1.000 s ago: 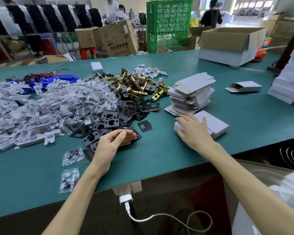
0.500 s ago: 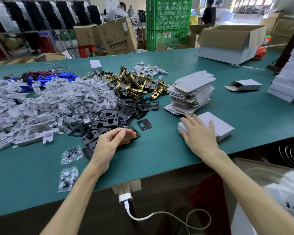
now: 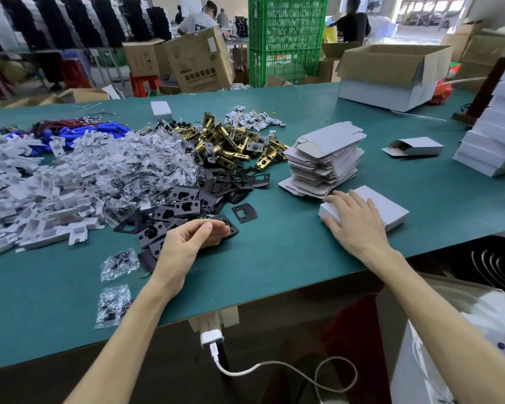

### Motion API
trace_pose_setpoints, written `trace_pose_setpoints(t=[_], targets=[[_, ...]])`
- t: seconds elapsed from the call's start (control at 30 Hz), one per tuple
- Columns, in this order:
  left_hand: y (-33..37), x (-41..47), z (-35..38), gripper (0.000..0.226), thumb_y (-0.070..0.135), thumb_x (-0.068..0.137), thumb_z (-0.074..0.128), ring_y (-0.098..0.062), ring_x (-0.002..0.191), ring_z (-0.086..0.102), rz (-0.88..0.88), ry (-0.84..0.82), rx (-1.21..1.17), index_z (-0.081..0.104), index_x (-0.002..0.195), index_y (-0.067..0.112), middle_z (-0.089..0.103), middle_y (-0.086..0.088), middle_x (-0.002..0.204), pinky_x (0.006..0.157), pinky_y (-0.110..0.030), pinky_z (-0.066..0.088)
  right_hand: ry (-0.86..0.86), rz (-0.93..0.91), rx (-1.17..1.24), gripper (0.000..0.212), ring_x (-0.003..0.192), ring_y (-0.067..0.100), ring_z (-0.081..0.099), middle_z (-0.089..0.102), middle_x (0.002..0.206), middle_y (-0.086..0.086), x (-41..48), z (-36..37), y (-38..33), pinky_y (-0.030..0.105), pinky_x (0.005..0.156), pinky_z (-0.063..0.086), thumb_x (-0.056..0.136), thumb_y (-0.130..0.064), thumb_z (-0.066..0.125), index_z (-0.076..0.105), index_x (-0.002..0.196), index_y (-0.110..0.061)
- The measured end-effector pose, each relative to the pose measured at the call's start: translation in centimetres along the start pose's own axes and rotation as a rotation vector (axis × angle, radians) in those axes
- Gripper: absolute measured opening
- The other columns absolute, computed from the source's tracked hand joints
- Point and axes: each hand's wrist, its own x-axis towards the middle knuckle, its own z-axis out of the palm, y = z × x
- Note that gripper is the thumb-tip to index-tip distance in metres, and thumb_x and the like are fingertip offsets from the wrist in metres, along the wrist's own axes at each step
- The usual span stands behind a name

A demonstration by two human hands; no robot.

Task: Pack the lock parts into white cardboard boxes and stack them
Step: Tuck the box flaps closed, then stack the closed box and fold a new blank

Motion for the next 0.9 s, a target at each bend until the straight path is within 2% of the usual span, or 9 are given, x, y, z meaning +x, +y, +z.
trace_pose_setpoints(t=[0.2, 0.4, 0.53, 0.6, 0.67, 0.77, 0.83, 0.9], targets=[[0.0, 0.0, 0.0, 0.025, 0.009, 0.108, 0.051, -0.027, 0.106, 0.076, -0.005, 0.0, 0.004, 0.076, 0.111, 0.006, 0.08, -0.012, 0.107, 0.093, -0.031, 0.061, 0.008, 0.058, -0.009, 0.045, 0.152, 0.027, 0.024, 0.042, 0.156, -0.003, 1.0, -0.2, 1.0, 0.05, 0.124, 0.015, 0.105, -0.043, 0.045, 0.045, 0.146, -0.025], [0.0, 0.0, 0.0, 0.025, 0.009, 0.108, 0.051, -0.027, 0.106, 0.076, -0.007, 0.003, 0.006, 0.076, 0.111, 0.004, 0.08, -0.012, 0.107, 0.092, -0.031, 0.061, 0.007, 0.12, 0.049, 0.058, 0.154, 0.028, 0.02, 0.038, 0.16, 0.007, 1.9, -0.6, 0.8, 0.053, 0.124, 0.014, 0.104, -0.04, 0.05, 0.034, 0.153, -0.013], [0.2, 0.0, 0.2, 0.025, 0.009, 0.108, 0.052, -0.026, 0.104, 0.076, -0.007, 0.013, 0.006, 0.077, 0.109, 0.006, 0.08, -0.011, 0.105, 0.093, -0.032, 0.061, 0.3, 0.029, 0.288, 0.066, 0.148, 0.035, 0.031, 0.042, 0.154, 0.02, 2.2, -2.5, -0.4, 0.055, 0.121, 0.025, 0.097, -0.029, 0.067, 0.039, 0.149, 0.001], [0.1, 0.0, 0.2, 0.025, 0.01, 0.108, 0.052, -0.026, 0.104, 0.076, -0.013, 0.012, 0.01, 0.077, 0.109, 0.006, 0.08, -0.011, 0.105, 0.093, -0.032, 0.061, 0.376, -0.011, 0.332, 0.07, 0.149, 0.036, 0.028, 0.036, 0.158, 0.021, 3.6, -4.0, -1.6, 0.051, 0.123, 0.023, 0.097, -0.029, 0.067, 0.036, 0.151, 0.002], [0.1, 0.0, 0.1, 0.025, 0.01, 0.108, 0.052, -0.027, 0.104, 0.076, -0.011, 0.007, 0.004, 0.076, 0.109, 0.005, 0.08, -0.012, 0.105, 0.091, -0.03, 0.061, 0.327, -0.025, 0.281, 0.077, 0.153, 0.036, 0.019, 0.025, 0.163, 0.022, 5.8, -5.3, -3.2, 0.049, 0.125, 0.018, 0.099, -0.034, 0.063, 0.026, 0.156, 0.002], [0.1, 0.0, -0.1, 0.025, 0.01, 0.108, 0.052, -0.029, 0.105, 0.076, -0.012, 0.008, -0.016, 0.076, 0.11, 0.004, 0.079, -0.013, 0.106, 0.09, -0.03, 0.061, 0.12, 0.021, 0.075, 0.083, 0.156, 0.035, 0.009, 0.014, 0.167, 0.021, 9.1, -6.2, -5.1, 0.053, 0.125, 0.011, 0.103, -0.046, 0.052, 0.013, 0.159, 0.0], [0.0, 0.0, -0.2, 0.025, 0.011, 0.108, 0.052, -0.03, 0.105, 0.076, -0.011, 0.016, -0.037, 0.076, 0.11, 0.004, 0.079, -0.015, 0.107, 0.091, -0.032, 0.061, -0.007, 0.082, -0.038, 0.075, 0.152, 0.036, 0.02, 0.029, 0.161, 0.023, 10.3, -6.2, -5.8, 0.055, 0.123, 0.012, 0.104, -0.048, 0.047, 0.023, 0.155, 0.002], [-0.1, 0.1, -0.3, 0.025, 0.012, 0.108, 0.052, -0.031, 0.106, 0.076, -0.015, 0.022, -0.043, 0.076, 0.11, 0.004, 0.079, -0.015, 0.107, 0.092, -0.033, 0.061, 0.003, 0.057, -0.131, 0.052, 0.138, 0.038, 0.04, 0.05, 0.143, 0.023, 10.4, -6.2, -6.0, 0.052, 0.118, 0.022, 0.104, -0.037, 0.049, 0.045, 0.139, 0.002]])
